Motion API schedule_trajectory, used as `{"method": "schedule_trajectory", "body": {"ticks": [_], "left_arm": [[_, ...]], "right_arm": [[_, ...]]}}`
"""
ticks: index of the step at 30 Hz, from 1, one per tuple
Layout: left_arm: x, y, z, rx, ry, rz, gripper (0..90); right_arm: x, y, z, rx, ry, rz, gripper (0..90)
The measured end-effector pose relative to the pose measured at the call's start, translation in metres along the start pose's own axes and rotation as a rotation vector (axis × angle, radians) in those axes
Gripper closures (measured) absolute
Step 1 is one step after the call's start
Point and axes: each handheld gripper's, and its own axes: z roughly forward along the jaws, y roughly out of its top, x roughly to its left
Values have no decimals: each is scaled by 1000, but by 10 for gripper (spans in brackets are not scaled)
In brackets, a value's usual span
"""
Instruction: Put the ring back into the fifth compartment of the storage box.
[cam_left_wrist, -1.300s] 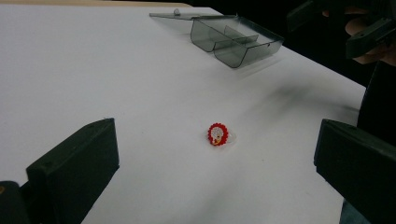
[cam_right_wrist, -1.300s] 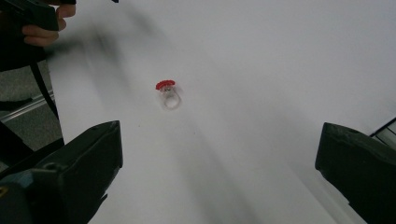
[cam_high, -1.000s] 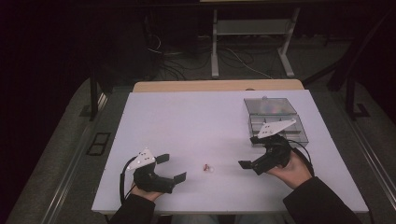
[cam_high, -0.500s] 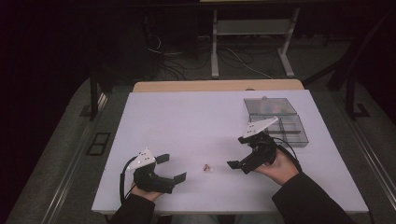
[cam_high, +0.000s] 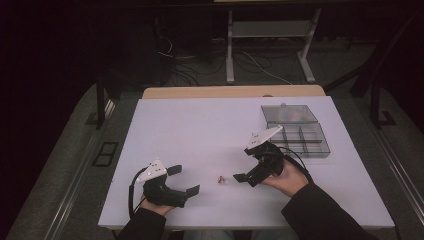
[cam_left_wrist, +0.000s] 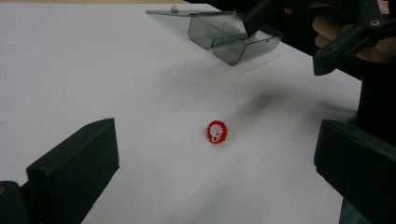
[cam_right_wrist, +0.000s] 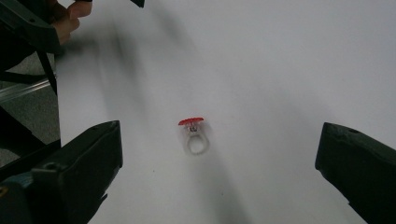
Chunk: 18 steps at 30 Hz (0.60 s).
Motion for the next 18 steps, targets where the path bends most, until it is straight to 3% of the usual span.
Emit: {"method": "schedule_trajectory", "body": {"ticks": [18], "left_arm": [[0,0,0,3,-3,1,0]], "right_arm": [[-9,4,24,26,25,14,2]]}}
